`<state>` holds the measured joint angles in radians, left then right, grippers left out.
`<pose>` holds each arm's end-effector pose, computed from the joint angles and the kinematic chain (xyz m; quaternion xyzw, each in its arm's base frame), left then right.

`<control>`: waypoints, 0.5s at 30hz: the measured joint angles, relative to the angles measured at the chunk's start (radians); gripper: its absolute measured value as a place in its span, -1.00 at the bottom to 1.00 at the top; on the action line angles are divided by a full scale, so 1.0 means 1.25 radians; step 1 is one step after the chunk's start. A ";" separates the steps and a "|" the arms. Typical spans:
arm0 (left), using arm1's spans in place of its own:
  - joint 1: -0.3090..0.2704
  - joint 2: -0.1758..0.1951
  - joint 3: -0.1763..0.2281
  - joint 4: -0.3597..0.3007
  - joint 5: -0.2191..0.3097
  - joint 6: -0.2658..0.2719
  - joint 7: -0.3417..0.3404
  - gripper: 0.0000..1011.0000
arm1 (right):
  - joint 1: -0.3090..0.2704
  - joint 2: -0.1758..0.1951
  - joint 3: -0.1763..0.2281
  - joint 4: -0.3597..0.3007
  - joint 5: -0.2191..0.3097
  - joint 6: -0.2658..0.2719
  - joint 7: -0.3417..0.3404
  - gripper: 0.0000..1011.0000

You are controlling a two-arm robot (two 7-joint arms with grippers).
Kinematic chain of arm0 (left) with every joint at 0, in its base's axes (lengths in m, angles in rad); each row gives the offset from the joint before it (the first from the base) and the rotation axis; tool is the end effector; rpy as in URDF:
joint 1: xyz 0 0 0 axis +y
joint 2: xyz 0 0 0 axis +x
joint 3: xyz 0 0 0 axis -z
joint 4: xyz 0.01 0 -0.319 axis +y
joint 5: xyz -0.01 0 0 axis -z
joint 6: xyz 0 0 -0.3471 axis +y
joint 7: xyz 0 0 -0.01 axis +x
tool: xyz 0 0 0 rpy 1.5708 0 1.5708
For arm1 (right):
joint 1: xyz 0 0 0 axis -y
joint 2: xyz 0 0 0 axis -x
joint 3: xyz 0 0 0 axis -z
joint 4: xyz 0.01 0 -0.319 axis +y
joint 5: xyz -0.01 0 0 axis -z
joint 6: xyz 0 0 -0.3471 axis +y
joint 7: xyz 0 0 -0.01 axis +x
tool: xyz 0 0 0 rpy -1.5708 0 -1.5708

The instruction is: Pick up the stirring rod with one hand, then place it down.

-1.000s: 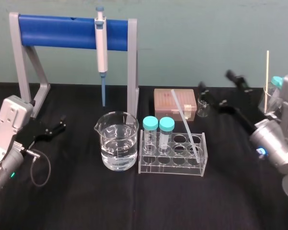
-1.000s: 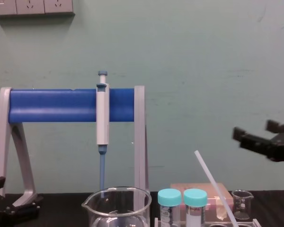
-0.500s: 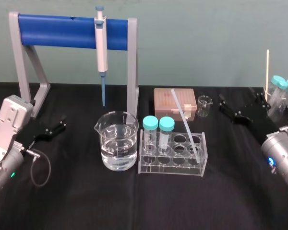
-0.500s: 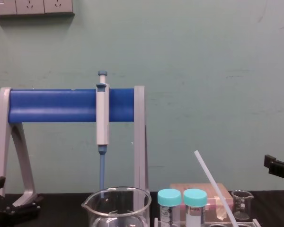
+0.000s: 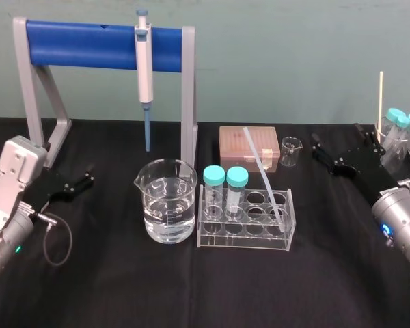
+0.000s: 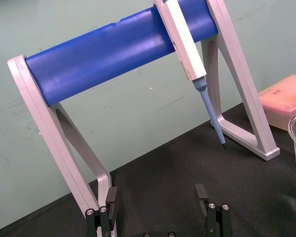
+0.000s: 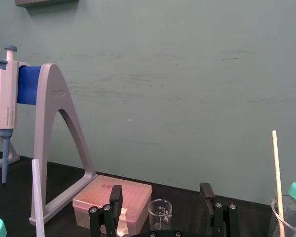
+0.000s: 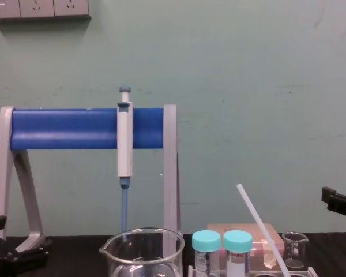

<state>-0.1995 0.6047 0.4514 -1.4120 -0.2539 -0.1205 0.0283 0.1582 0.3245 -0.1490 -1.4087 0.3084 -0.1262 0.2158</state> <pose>0.3990 0.0890 -0.3330 0.1415 -0.1325 0.5799 0.7913 0.4127 -0.0724 -0.3211 0.0149 -0.0420 -0.5904 0.8059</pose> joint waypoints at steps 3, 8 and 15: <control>0.000 0.000 0.000 0.000 0.000 0.000 0.000 0.98 | 0.000 0.000 0.000 0.000 0.000 0.000 0.000 0.98; 0.000 0.000 0.000 0.000 0.000 0.000 0.000 0.98 | 0.000 0.000 0.000 -0.001 0.000 -0.001 0.000 0.98; 0.000 0.000 0.000 0.000 0.000 0.000 0.000 0.98 | 0.000 0.001 0.000 -0.001 0.001 -0.002 0.000 0.98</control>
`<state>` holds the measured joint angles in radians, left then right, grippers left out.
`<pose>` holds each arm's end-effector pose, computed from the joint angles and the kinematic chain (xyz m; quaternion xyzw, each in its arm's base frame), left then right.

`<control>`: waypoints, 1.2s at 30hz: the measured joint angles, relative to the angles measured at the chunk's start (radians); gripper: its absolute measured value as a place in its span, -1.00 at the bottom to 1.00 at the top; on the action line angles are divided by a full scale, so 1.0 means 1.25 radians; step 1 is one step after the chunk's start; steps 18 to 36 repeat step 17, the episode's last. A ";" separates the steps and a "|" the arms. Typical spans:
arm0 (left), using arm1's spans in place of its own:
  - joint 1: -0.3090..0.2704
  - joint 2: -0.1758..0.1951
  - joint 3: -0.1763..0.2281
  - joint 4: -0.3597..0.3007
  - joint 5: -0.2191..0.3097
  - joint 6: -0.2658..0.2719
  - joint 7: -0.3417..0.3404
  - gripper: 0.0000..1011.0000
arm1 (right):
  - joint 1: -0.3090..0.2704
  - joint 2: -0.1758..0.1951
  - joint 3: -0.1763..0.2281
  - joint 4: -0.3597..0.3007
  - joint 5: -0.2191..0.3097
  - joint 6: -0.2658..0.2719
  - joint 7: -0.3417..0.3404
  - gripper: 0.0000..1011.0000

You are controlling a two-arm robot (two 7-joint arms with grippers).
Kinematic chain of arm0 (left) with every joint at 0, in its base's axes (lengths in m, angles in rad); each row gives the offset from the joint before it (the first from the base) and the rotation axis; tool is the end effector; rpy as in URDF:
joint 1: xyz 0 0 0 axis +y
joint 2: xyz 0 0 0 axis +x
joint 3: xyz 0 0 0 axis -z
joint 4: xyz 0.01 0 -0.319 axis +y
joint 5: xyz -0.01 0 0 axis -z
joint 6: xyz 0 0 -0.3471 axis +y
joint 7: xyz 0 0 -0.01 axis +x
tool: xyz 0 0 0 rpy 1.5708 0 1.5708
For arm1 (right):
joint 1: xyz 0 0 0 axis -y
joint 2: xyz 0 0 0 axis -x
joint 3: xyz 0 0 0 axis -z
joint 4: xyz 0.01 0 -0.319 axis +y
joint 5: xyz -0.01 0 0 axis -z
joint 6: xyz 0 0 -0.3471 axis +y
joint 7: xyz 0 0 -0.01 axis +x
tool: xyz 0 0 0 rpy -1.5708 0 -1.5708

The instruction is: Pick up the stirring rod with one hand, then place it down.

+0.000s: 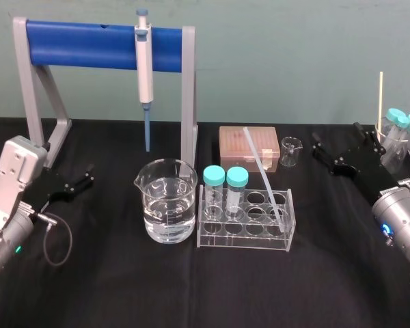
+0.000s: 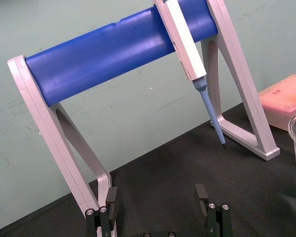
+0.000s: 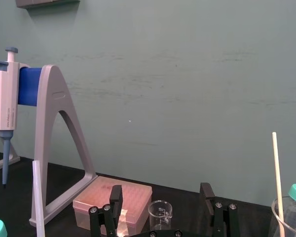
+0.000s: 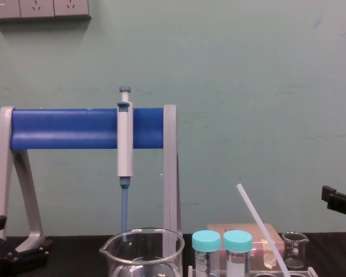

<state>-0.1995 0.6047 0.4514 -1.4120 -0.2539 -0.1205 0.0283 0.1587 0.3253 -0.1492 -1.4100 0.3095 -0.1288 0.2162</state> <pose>0.3990 0.0890 -0.3330 0.1415 -0.1325 0.5799 0.7913 0.4129 -0.0725 -0.3204 0.0163 -0.0435 -0.5900 0.8061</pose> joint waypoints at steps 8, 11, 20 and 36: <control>0.000 0.000 0.000 0.000 0.000 0.000 0.000 0.98 | 0.000 0.000 0.000 0.000 0.001 -0.001 0.000 0.98; 0.000 0.000 0.000 0.000 0.000 0.000 0.000 0.98 | 0.000 0.000 0.000 0.000 0.001 -0.001 0.000 0.98; 0.000 0.000 0.000 0.000 0.000 0.000 0.000 0.98 | 0.000 0.000 0.000 0.000 0.001 -0.001 0.000 0.98; 0.000 0.000 0.000 0.000 0.000 0.000 0.000 0.98 | 0.000 0.000 0.000 0.000 0.001 -0.001 0.000 0.98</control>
